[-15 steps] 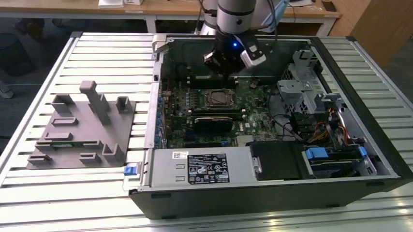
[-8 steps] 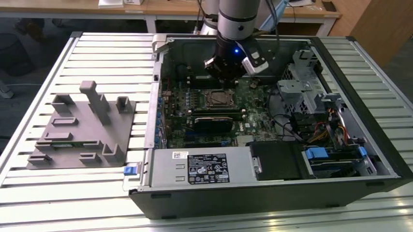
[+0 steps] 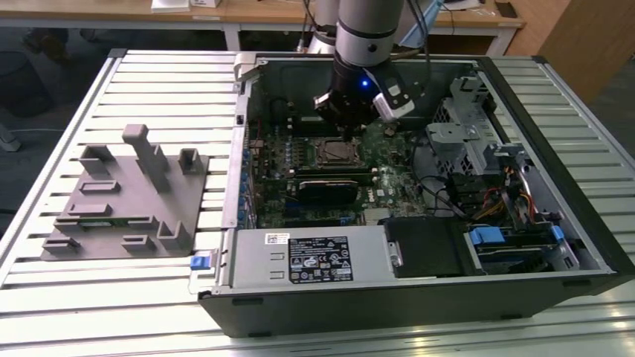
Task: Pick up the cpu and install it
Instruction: 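Install the second cpu locking lever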
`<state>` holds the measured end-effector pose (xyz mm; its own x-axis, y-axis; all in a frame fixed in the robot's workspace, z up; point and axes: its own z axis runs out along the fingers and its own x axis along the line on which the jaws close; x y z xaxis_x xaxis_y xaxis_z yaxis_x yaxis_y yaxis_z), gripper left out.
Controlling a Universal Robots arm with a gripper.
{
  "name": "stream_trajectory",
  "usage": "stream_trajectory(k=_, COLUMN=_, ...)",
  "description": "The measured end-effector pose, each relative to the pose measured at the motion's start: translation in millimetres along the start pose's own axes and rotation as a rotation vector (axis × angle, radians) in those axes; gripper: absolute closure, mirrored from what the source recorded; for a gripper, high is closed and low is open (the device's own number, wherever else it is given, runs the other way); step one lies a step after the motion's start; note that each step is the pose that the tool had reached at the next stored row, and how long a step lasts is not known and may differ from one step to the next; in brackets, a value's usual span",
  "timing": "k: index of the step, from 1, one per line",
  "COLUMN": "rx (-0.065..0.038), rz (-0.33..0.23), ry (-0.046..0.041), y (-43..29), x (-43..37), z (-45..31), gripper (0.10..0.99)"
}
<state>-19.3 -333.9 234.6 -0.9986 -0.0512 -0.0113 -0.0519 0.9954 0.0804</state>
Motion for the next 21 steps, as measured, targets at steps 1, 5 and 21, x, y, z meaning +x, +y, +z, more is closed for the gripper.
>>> stream_trajectory(k=1, rx=0.0, rz=0.0, ry=0.0, y=-2.2, x=0.1, z=-0.1, gripper=0.98)
stream_trajectory(k=5, rx=0.0, rz=0.0, ry=0.0006, y=-13.1, x=0.6, z=-0.9, gripper=0.98)
stream_trajectory(k=21, rx=0.0, rz=0.0, ry=0.001, y=-14.2, x=0.7, z=-3.4, gripper=0.98)
